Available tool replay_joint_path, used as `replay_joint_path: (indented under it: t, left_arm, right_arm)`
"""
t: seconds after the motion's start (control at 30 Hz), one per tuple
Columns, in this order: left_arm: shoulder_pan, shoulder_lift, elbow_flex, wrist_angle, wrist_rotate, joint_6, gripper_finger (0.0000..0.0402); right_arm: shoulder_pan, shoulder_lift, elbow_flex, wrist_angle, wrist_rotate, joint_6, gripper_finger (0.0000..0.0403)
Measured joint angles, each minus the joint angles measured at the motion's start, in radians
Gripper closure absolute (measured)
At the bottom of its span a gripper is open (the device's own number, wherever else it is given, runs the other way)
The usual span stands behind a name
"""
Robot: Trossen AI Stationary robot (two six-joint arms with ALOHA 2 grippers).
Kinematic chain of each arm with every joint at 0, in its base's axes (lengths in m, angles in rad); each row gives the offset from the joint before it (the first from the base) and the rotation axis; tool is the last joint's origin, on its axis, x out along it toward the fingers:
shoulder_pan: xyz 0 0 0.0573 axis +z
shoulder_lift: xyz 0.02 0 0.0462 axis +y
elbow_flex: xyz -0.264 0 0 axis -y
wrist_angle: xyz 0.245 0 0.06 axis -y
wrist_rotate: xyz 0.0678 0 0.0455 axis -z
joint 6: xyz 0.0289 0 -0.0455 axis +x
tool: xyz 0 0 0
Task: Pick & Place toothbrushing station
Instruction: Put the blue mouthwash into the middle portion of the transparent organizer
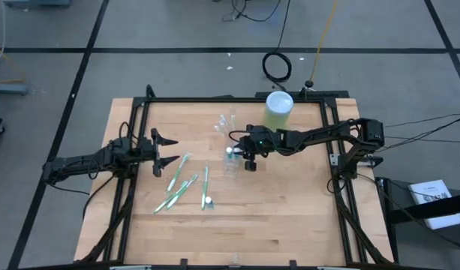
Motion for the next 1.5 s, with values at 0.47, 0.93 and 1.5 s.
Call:
replay_joint_path:
  t: [0.47, 0.93, 1.5]
  left_arm:
    - [0.000, 0.000, 0.000, 0.000, 0.000, 0.000, 0.0117]
    - [0.000, 0.000, 0.000, 0.000, 0.000, 0.000, 0.0117]
    - [0.000, 0.000, 0.000, 0.000, 0.000, 0.000, 0.0117]
  right_arm:
    - [0.000, 0.000, -0.006, 0.015, 0.000, 0.000, 0.0289]
    - [0.000, 0.000, -0.006, 0.015, 0.000, 0.000, 0.0253]
    - [0.017, -0.225, -0.006, -0.055, 0.000, 0.092, 0.0252]
